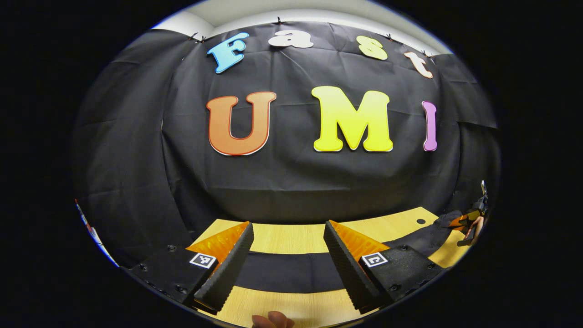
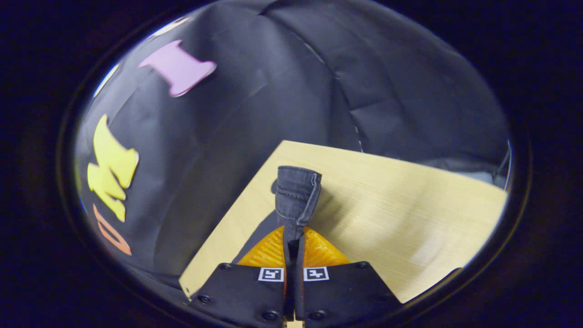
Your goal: Grasp the waist and the cuffs of the jeans and fold them to make the two legs overlap; first hold the waist and fold one-third of the jeans toward the cuffs, then hold the cuffs and fold the remaining one-third in the same direction to finish folding.
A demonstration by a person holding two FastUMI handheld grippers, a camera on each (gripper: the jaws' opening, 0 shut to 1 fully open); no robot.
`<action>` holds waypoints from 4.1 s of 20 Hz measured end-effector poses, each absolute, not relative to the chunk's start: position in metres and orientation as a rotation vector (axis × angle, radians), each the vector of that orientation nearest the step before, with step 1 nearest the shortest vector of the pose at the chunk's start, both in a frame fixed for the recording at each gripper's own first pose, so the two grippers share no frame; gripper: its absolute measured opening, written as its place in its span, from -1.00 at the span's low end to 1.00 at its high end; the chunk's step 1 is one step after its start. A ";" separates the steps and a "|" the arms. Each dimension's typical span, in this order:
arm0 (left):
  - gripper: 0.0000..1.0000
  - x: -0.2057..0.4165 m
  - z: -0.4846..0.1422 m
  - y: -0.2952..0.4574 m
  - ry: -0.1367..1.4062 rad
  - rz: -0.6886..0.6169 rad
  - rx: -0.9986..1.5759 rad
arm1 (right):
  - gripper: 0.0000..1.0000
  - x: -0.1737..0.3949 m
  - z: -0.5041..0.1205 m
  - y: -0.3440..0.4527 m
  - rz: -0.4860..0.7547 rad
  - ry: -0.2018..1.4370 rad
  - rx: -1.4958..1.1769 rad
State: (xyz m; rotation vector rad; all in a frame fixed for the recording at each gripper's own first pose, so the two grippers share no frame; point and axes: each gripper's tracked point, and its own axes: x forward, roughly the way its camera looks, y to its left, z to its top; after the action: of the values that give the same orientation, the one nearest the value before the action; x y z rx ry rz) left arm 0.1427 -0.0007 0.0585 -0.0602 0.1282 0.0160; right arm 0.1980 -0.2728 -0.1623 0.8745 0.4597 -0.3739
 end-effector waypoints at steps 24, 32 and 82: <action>0.99 0.067 0.044 0.113 0.144 0.217 -0.163 | -0.99 0.221 -0.061 0.056 0.156 0.381 0.040; 1.00 0.047 0.038 0.144 0.166 0.272 -0.177 | -0.98 0.193 -0.134 0.150 0.266 0.487 -0.145; 0.68 0.201 -0.231 0.207 0.633 0.372 -0.718 | 0.94 0.134 0.079 -0.095 -0.038 0.172 0.174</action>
State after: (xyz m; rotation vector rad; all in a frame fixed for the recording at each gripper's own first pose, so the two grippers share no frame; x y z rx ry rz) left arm 0.2013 0.2072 -0.2307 -0.7184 0.6328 0.3720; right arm 0.1342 -0.0952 0.0786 0.1736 0.1722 -0.0380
